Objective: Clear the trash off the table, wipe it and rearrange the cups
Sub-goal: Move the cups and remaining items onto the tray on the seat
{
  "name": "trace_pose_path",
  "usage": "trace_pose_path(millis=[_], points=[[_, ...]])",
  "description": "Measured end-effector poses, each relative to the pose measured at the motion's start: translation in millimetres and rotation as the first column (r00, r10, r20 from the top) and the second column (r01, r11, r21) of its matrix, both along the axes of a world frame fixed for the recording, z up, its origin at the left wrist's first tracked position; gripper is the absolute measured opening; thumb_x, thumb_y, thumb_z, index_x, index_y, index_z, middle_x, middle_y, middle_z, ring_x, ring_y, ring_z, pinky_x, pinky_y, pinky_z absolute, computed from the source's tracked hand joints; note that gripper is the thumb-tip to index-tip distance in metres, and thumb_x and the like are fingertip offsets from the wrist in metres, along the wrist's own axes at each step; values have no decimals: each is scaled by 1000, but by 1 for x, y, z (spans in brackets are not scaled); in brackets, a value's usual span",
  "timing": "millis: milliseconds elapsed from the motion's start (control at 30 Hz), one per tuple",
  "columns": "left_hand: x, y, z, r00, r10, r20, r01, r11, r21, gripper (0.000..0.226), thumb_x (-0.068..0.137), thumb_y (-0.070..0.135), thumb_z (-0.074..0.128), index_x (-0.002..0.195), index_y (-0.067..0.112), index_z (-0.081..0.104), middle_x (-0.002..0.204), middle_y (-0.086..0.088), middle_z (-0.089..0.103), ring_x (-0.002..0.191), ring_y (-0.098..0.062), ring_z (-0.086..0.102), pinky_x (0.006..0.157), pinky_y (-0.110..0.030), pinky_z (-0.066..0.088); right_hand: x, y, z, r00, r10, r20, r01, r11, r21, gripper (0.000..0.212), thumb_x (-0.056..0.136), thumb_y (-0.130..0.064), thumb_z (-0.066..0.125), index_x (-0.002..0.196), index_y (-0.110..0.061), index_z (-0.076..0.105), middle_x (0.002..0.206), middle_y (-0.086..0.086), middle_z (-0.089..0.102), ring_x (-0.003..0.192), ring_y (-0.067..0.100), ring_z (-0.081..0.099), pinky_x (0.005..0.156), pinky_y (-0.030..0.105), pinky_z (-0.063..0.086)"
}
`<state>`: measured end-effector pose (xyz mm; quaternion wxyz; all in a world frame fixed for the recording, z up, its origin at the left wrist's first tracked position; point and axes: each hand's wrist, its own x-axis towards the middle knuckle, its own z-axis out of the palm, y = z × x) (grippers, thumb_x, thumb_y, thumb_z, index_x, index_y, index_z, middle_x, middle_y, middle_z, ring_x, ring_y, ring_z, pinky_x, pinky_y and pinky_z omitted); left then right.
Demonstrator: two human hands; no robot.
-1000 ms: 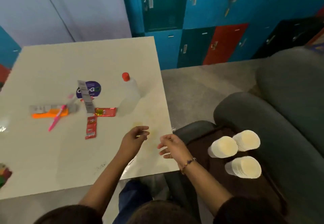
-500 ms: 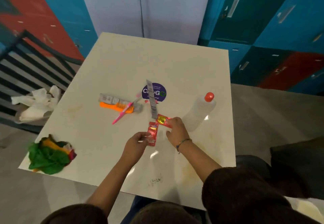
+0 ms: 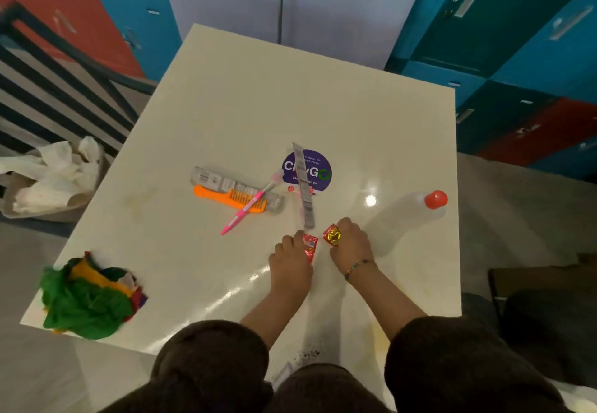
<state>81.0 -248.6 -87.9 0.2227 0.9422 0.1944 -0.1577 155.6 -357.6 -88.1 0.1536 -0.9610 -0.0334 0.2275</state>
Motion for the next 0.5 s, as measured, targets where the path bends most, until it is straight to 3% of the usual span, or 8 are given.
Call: trace_pose_path(millis=[133, 267, 367, 500], points=[[-1, 5, -4, 998, -52, -34, 53, 999, 12, 51, 89, 19, 50, 138, 17, 34, 118, -10, 55, 106, -27, 53, 87, -37, 44, 17, 11, 19, 968, -251, 22, 236, 933, 272, 36, 79, 4, 53, 109, -14, 44, 110, 10, 54, 88, 26, 56, 75, 32, 49], [-4, 19, -5, 979, -198, -48, 199, 980, 4, 25, 86, 16, 49, 108, 13, 61, 102, -9, 66, 96, -29, 58, 78, -34, 41, 43, 48, 33, 971, -239, 30, 204, 881, 426, 41, 76, 1, 60, 112, -12, 46, 113, 13, 52, 95, 28, 58, 72, 28, 46], [-12, 33, -2, 954, -281, -103, 266, 954, -140, 21, 86, 11, 47, 102, 7, 60, 107, -14, 60, 97, -32, 58, 80, -35, 44, 57, 79, 33, 982, -190, -22, 184, 908, 377, 48, 79, -13, 66, 121, -8, 43, 121, 14, 45, 100, 32, 57, 78, 32, 47], [-10, 67, 21, 988, -154, 27, 155, 938, -310, 10, 86, 6, 50, 94, 5, 56, 105, -14, 51, 88, -33, 57, 77, -40, 45, 57, 93, 17, 997, -62, -49, 68, 988, 138, 51, 83, -20, 61, 127, -10, 38, 126, 16, 46, 102, 38, 59, 83, 42, 51]])
